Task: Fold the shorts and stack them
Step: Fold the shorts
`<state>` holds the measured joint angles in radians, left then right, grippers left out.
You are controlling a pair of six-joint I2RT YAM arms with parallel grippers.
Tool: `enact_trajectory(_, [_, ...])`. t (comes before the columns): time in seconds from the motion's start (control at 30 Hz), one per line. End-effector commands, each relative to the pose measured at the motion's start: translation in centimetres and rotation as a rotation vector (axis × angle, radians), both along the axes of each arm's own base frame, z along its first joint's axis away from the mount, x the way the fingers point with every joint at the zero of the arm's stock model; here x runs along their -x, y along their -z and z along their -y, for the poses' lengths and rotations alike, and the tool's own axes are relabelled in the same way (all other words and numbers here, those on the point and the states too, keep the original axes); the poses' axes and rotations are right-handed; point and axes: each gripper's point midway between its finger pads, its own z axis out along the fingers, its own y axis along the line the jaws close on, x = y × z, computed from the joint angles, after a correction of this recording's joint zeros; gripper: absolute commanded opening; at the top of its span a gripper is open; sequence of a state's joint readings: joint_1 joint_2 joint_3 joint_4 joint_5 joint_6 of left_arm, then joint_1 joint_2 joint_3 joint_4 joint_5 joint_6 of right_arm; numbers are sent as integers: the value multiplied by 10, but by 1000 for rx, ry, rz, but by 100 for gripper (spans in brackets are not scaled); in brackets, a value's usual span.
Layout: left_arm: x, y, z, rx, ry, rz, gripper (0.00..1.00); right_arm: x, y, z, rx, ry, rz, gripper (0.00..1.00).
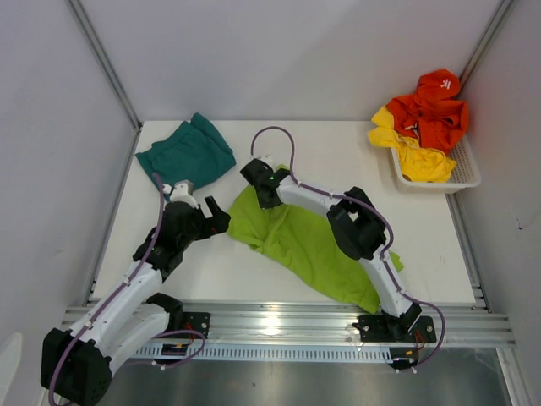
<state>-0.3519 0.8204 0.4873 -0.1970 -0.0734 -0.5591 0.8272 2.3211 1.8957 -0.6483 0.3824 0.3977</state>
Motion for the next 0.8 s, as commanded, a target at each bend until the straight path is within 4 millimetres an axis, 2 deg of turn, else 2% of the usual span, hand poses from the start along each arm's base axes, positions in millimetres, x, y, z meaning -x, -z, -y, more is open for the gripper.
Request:
enact_trajectory(0.0, [-4, -35, 1, 44, -9, 71, 99, 13, -58, -30, -206, -86, 58, 0])
enact_trajectory(0.03, [-1, -35, -3, 38, -25, 61, 99, 14, -68, -41, -259, -108, 83, 0])
enact_trajectory(0.1, [1, -55, -7, 52, -44, 105, 99, 22, -88, -50, -327, -139, 98, 0])
enact_trajectory(0.23, [8, -83, -16, 54, -72, 166, 99, 44, -116, -79, -437, -234, 104, 0])
enact_trajectory(0.3, [12, -88, -20, 41, -77, 164, 99, 58, -126, -94, -469, -280, 106, 0])
enact_trajectory(0.5, [20, -92, -31, 35, -122, 179, 98, 96, -122, -140, -595, -424, 3, 0])
enact_trajectory(0.57, [23, -95, -32, 42, -127, 188, 98, 106, -107, -151, -607, -444, -39, 0])
enact_trajectory(0.6, [24, -96, -33, 41, -129, 189, 98, 112, -109, -161, -637, -471, -46, 0])
enact_trajectory(0.67, [25, -96, -34, 39, -129, 189, 98, 117, -98, -171, -658, -483, -75, 0])
enact_trajectory(0.73, [26, -96, -35, 34, -132, 189, 98, 123, -97, -182, -692, -510, -94, 0])
enact_trajectory(0.77, [26, -96, -36, 28, -133, 189, 98, 125, -86, -185, -685, -509, -115, 0])
